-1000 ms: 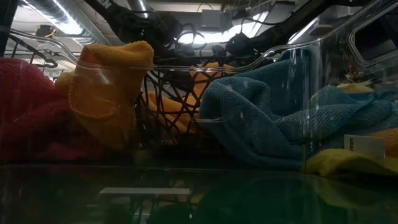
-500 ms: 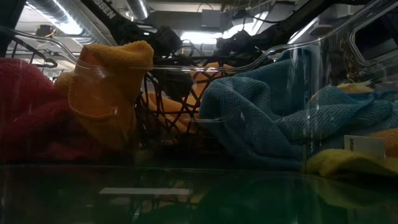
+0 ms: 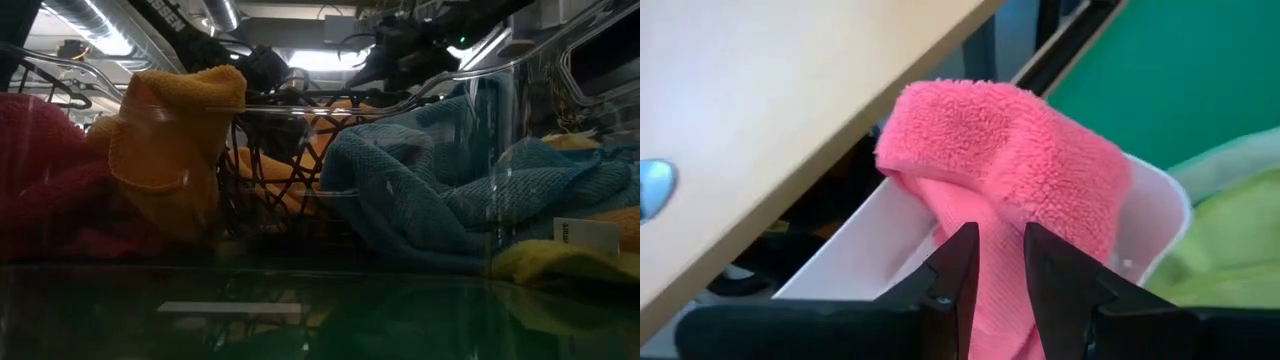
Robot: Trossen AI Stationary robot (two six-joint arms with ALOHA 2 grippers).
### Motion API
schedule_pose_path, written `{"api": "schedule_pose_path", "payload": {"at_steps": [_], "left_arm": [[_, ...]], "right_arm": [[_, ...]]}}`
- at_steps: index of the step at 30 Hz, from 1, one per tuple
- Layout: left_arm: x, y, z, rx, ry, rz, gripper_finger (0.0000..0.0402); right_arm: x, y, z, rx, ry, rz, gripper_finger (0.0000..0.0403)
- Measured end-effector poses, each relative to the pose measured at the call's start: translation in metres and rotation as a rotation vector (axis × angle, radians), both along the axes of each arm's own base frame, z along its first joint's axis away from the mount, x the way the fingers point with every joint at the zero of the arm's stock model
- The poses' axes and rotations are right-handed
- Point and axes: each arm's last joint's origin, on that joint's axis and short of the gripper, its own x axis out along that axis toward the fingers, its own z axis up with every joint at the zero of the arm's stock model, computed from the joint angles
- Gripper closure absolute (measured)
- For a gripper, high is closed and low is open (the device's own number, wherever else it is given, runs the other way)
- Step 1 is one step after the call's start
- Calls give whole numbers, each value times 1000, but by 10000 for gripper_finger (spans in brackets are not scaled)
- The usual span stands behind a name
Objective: Sort microfiber towel by color & place in baskets
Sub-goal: Put the pink towel into the white bin
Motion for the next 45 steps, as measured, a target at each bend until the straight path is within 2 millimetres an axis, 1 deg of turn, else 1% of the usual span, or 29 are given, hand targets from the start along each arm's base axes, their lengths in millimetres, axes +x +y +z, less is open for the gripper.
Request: {"api": "schedule_pose_path", "payload": {"at_steps": [6,9,12,16,19,24,26,30,38,42,45], "left_arm": [[2,-9,8,-3,-21,-44,324],[1,-16,20,13,-42,-57,324],[0,-23,33,33,-73,-72,324],[-3,-33,48,54,-107,-91,324],[-3,-37,57,84,-143,-105,324],[3,-29,70,179,-297,-92,324],[5,-26,71,204,-333,-85,324],[11,-17,62,218,-354,-75,324],[20,5,13,127,-258,-24,324],[18,13,-8,11,-238,4,324],[14,16,-15,-114,-246,-24,324]], "right_arm": [[-28,18,11,-122,176,-26,171],[-40,27,15,-158,254,-26,171],[-45,38,18,-184,311,-9,171],[-42,56,20,-216,356,22,171],[-35,71,22,-258,367,51,171],[-25,90,21,-328,397,78,171],[-22,98,21,-355,407,89,171],[-16,112,21,-383,412,121,171],[-9,134,21,-399,398,193,171],[-7,141,21,-405,393,216,171],[-7,145,21,-408,391,229,171]]}}
